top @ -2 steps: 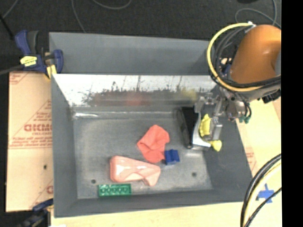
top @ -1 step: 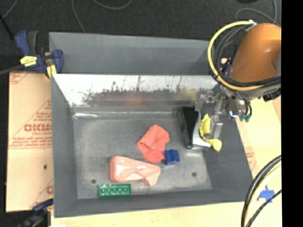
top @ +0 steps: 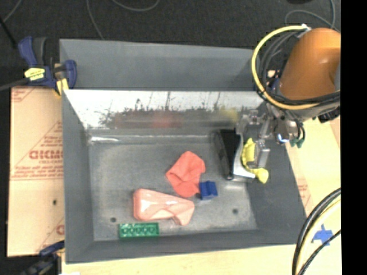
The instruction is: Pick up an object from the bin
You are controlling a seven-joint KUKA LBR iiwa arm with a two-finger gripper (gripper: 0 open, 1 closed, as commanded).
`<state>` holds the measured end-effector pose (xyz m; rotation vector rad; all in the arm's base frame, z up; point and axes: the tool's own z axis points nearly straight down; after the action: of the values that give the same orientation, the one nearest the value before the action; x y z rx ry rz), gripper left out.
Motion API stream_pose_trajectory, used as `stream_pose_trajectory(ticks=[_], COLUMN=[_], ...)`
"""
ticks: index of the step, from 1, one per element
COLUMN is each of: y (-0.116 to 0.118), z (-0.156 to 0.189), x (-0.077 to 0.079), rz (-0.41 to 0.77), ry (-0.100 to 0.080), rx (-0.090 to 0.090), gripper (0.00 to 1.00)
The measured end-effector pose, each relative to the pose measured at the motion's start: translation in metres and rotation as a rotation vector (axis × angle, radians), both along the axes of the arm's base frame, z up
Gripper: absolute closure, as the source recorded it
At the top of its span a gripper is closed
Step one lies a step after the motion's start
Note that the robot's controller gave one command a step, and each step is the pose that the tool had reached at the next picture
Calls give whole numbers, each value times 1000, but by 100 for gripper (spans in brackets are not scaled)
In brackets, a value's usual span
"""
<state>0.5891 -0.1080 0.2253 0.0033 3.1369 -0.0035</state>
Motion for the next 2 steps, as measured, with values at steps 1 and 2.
stream_pose_trajectory(ticks=[1,2], y=[20,9], z=[-14,-62], x=[-21,-6], rz=[7,-195], ry=[-3,-8], rx=[0,2], gripper=[0,0])
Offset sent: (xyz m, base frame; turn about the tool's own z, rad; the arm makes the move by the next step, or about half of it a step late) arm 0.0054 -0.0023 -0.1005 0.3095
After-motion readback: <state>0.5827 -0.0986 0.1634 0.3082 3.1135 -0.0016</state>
